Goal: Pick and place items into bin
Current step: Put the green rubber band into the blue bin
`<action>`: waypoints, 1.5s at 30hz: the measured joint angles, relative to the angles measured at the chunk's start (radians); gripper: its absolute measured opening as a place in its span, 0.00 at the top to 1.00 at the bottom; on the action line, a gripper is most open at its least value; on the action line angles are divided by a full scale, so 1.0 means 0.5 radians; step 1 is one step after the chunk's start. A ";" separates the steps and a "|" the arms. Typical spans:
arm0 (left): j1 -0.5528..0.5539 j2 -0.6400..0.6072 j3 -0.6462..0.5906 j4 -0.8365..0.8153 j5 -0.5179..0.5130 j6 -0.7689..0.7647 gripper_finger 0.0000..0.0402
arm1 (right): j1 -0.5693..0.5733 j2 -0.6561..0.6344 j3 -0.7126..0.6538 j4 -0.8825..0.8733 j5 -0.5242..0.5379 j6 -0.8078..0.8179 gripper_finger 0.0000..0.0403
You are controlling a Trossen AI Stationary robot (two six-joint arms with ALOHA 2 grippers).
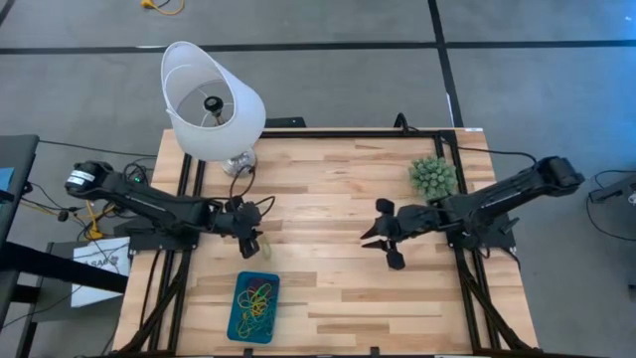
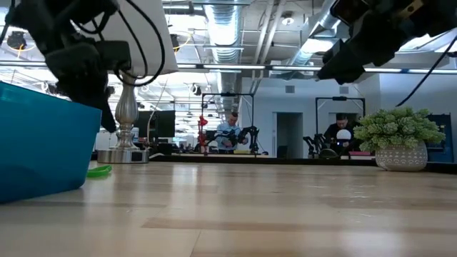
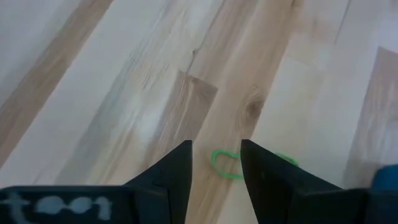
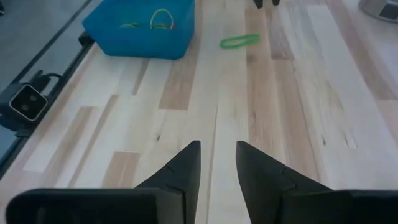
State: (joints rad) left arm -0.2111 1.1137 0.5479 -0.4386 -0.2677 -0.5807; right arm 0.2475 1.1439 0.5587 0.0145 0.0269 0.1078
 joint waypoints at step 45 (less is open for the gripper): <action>-0.256 0.216 0.610 -0.077 0.226 0.674 1.00 | -0.015 0.105 0.002 0.086 -0.005 0.206 0.76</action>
State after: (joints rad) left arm -0.3389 1.2220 0.8529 -0.4768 -0.1544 -0.2436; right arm 0.2398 1.1965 0.5598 0.0574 0.0246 0.2108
